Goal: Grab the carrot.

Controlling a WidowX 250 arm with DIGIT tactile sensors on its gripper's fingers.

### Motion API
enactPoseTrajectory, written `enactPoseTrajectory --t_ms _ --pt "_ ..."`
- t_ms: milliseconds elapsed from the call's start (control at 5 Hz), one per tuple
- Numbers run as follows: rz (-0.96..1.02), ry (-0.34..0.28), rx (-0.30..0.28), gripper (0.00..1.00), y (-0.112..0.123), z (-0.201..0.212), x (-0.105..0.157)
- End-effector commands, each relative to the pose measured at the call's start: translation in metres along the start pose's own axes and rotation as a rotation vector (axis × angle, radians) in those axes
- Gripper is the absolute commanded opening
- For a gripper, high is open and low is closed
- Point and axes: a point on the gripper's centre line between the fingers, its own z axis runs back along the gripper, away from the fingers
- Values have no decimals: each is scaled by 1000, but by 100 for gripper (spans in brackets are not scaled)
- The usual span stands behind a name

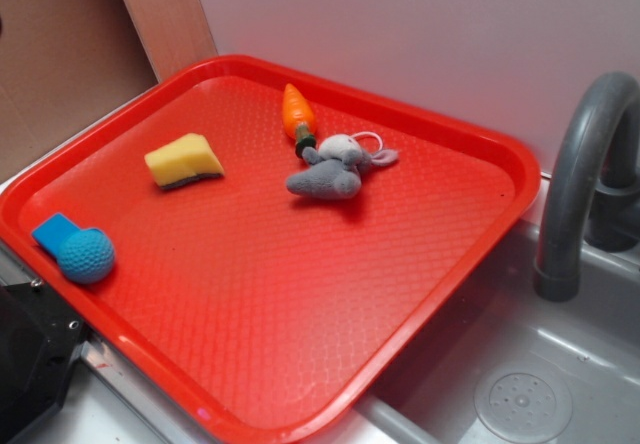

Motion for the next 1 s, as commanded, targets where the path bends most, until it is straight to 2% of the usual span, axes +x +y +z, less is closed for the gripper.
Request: enactPoseTrajectory --t_ms 0,400,600,800 --pt "0 0 0 100 0 0 0" --pt "18 -7 -3 100 -4 -2 2" --pt "169 44 -11 100 4 -8 35" --pt "322 69 -65 100 31 -31 78"
